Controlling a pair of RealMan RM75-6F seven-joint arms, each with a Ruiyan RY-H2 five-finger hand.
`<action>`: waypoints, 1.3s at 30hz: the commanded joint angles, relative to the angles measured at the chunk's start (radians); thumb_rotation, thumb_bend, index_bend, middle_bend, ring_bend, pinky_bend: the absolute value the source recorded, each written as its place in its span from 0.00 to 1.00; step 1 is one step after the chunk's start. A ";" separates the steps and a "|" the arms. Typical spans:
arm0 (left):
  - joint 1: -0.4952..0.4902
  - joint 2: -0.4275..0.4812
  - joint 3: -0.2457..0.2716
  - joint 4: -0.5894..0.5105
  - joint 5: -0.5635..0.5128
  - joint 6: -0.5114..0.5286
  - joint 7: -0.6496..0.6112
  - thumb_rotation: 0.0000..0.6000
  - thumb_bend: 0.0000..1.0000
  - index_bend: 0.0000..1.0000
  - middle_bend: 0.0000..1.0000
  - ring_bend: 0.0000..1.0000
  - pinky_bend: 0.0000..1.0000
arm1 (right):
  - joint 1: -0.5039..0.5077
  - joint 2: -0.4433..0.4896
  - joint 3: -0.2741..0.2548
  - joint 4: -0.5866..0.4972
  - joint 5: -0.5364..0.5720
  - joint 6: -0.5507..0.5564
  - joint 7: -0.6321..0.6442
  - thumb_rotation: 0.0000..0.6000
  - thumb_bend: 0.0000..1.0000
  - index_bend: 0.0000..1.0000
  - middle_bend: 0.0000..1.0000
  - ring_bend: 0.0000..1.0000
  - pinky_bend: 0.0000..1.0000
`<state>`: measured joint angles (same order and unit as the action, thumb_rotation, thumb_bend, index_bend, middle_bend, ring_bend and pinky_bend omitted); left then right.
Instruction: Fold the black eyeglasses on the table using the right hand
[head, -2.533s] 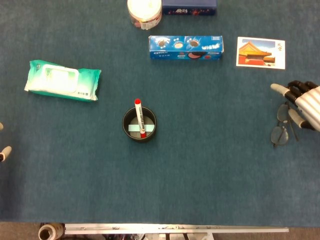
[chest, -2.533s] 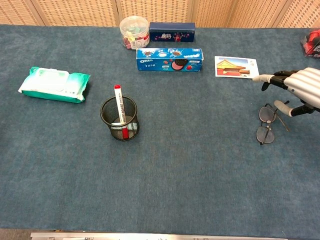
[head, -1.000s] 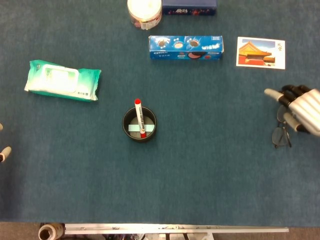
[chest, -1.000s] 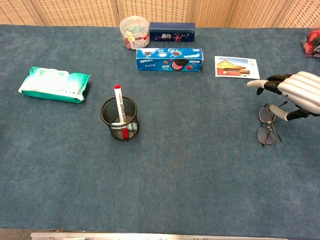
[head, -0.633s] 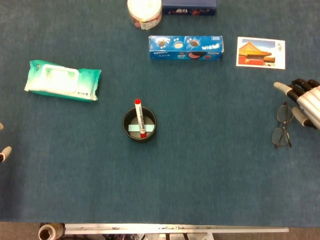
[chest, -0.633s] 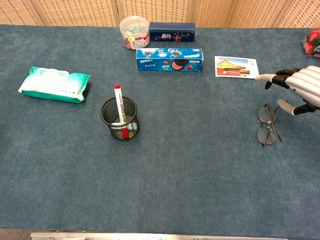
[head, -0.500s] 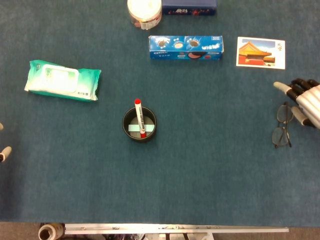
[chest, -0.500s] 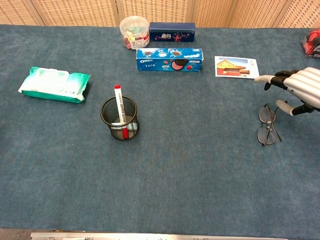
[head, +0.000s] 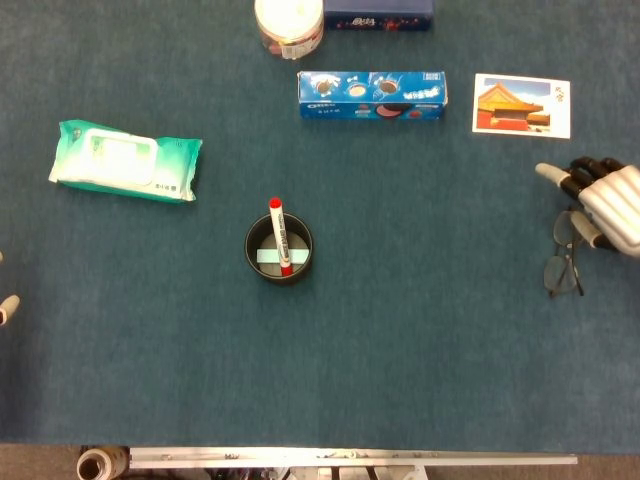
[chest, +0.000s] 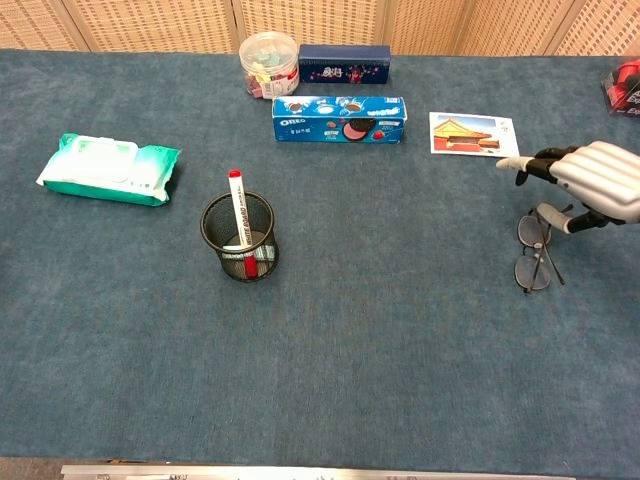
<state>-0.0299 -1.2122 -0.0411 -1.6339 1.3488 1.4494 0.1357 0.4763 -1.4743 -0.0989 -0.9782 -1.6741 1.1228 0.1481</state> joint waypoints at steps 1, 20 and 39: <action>0.001 -0.001 0.000 0.002 -0.001 -0.001 -0.001 1.00 0.04 0.45 0.38 0.31 0.51 | 0.001 -0.011 -0.003 0.012 0.000 -0.005 0.005 1.00 0.47 0.14 0.32 0.21 0.32; 0.005 -0.001 0.002 0.011 -0.002 -0.004 -0.020 1.00 0.04 0.45 0.38 0.31 0.52 | 0.012 -0.060 -0.015 0.078 -0.005 -0.027 0.011 1.00 0.47 0.14 0.32 0.21 0.32; 0.001 0.002 -0.001 0.003 0.003 -0.004 -0.013 1.00 0.04 0.45 0.38 0.31 0.51 | 0.010 -0.037 -0.012 0.056 -0.011 0.014 -0.003 1.00 0.47 0.14 0.32 0.21 0.32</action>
<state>-0.0285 -1.2102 -0.0418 -1.6303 1.3517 1.4455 0.1226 0.4881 -1.5221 -0.1169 -0.9106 -1.6847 1.1216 0.1490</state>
